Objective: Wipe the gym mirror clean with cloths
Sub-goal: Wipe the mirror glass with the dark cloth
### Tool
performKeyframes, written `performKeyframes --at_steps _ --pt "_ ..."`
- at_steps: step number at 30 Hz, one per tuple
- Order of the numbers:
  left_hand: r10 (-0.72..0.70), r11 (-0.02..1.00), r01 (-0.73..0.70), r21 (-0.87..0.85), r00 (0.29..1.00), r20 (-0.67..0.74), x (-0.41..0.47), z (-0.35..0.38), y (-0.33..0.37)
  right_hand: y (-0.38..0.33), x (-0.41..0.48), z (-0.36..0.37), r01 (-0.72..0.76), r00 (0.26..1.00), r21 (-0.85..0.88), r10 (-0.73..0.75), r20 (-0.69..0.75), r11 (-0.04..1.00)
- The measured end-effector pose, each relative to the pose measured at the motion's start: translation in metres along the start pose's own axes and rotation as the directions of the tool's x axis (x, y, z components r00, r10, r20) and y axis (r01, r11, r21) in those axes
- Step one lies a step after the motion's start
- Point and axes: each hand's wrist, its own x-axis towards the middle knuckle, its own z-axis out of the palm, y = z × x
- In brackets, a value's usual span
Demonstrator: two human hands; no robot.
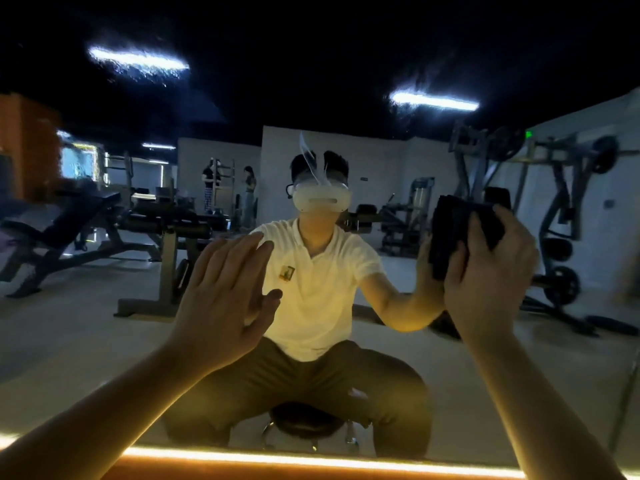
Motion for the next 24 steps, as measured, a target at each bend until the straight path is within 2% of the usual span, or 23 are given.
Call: performKeyframes --at_steps 3,8,11,12,14,15,16,18,20,22,23,24 --pt "0.016 1.000 -0.016 0.009 1.000 -0.021 0.016 -0.007 -0.020 -0.041 -0.008 0.006 -0.011 1.000 0.143 0.009 0.019 0.990" --pt "0.010 1.000 -0.013 -0.021 0.993 -0.120 0.034 -0.030 -0.059 -0.161 -0.024 0.038 0.095 0.995 0.135 -0.098 0.016 0.986" --pt "-0.032 0.999 0.025 -0.047 0.984 -0.173 0.047 -0.041 -0.079 -0.236 -0.034 0.046 0.235 0.969 0.138 -0.243 0.041 0.962" --pt "-0.040 0.999 0.033 -0.040 0.983 -0.181 0.052 -0.042 -0.085 -0.251 -0.038 0.048 0.321 0.942 0.170 -0.333 0.048 0.932" --pt "-0.020 1.000 0.022 0.007 0.982 -0.187 0.063 -0.043 -0.096 -0.259 -0.036 0.049 0.530 0.833 0.167 -0.547 0.084 0.832" --pt "-0.004 1.000 0.008 0.020 0.982 -0.188 0.069 -0.042 -0.098 -0.250 -0.030 0.047 0.610 0.772 0.136 -0.624 0.118 0.780" --pt "0.004 1.000 -0.001 0.015 0.982 -0.191 0.075 -0.041 -0.098 -0.234 -0.022 0.044 0.644 0.745 0.110 -0.654 0.132 0.757" --pt "-0.004 1.000 0.005 0.006 0.985 -0.174 0.086 -0.037 -0.095 -0.193 -0.002 0.036 0.555 0.815 0.066 -0.558 0.158 0.829" --pt "-0.011 0.999 0.017 0.040 0.989 -0.146 0.092 -0.030 -0.091 -0.139 0.018 0.029 0.380 0.918 -0.050 -0.370 0.145 0.924" --pt "-0.011 0.998 0.022 0.066 0.989 -0.150 0.092 -0.022 -0.093 -0.095 0.030 0.018 0.098 0.992 -0.076 -0.091 0.092 0.992" --pt "-0.012 0.998 0.023 0.064 0.988 -0.157 0.092 -0.020 -0.094 -0.083 0.034 0.013 -0.060 0.996 -0.053 0.063 0.065 0.997" --pt "-0.012 0.998 0.021 0.057 0.987 -0.162 0.092 -0.019 -0.096 -0.081 0.038 0.011 -0.155 0.987 -0.026 0.156 0.037 0.988"
